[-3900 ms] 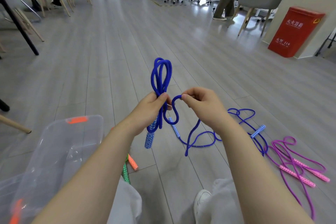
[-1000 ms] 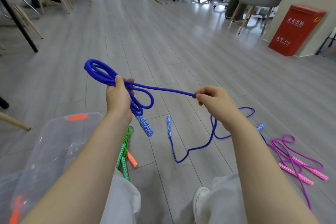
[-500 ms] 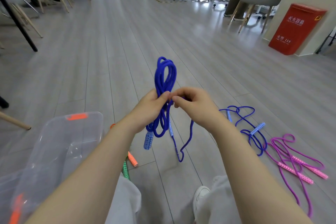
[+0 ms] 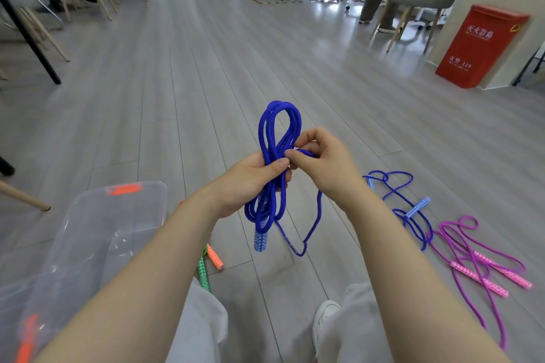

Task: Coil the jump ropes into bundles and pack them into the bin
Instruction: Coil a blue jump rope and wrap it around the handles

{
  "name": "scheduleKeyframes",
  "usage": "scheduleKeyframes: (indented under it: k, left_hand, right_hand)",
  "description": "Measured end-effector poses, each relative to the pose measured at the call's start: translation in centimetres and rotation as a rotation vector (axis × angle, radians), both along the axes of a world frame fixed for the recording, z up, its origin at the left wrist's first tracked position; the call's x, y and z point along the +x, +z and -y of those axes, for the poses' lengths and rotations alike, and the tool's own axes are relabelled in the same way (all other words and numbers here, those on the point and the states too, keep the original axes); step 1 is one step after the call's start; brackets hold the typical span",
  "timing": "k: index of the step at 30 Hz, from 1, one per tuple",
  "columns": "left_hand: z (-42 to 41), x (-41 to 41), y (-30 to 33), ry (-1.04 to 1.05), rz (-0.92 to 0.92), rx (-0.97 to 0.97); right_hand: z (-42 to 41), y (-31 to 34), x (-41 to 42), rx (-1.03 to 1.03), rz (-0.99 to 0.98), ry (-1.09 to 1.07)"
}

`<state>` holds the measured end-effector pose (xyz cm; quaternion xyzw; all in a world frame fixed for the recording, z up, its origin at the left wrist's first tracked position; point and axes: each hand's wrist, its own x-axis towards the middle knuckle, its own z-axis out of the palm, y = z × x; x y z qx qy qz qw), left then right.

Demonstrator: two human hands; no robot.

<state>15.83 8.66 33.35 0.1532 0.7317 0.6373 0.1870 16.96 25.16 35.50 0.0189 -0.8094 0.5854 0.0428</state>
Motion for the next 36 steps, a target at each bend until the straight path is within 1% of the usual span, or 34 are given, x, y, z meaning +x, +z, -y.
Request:
scheduleKeyframes:
  k: [2,4,7,9,12,13,14,16,19,22,26,30,36]
  left_hand:
    - [-0.2,0.0,0.1,0.024,-0.007,-0.001]
    - [-0.4,0.0,0.2,0.082,-0.034,-0.015]
    - [-0.1,-0.8,0.0,0.261,-0.116,-0.056]
    - [0.3,-1.7,-0.2,0.458,-0.130,0.020]
    - [1.5,-2.7,0.3,0.842,-0.108,0.231]
    - [2.1,-3.0,0.5,0.939,-0.088,0.296]
    - [2.6,-3.1,0.5,0.994,-0.059,0.347]
    - [3.1,-3.2,0.2,0.993,-0.001,0.353]
    - [2.8,-3.2,-0.3,0.873,0.026,0.209]
    - [1.8,-2.8,-0.1,0.756,0.041,0.168]
    - [0.8,-1.9,0.3,0.609,0.056,0.167]
    - [0.3,-1.3,0.5,0.522,0.057,0.142]
    - [0.5,-1.2,0.8,0.535,0.077,0.183]
  right_hand:
    - [-0.1,0.0,0.0,0.025,0.014,-0.002]
    - [-0.2,0.0,-0.1,0.094,0.032,-0.003]
    - [-1.0,0.1,-0.2,0.198,0.077,0.029]
    - [-1.8,0.1,-0.4,0.203,0.099,0.022]
    - [-3.4,0.4,-0.5,0.162,0.099,-0.054]
    - [-3.7,0.5,-0.5,0.147,0.098,-0.085]
    - [-3.8,0.6,-0.5,0.135,0.099,-0.112]
    - [-3.5,0.6,-0.5,0.127,0.092,-0.145]
    - [-1.7,0.4,-0.5,0.094,0.075,-0.145]
    - [0.5,-0.1,-0.3,0.054,0.069,-0.074]
    - [2.5,-1.0,-0.1,0.186,0.086,0.080]
    - [3.4,-1.7,-0.3,0.218,0.121,0.108]
    - [2.7,-1.2,-0.4,0.323,0.192,0.160]
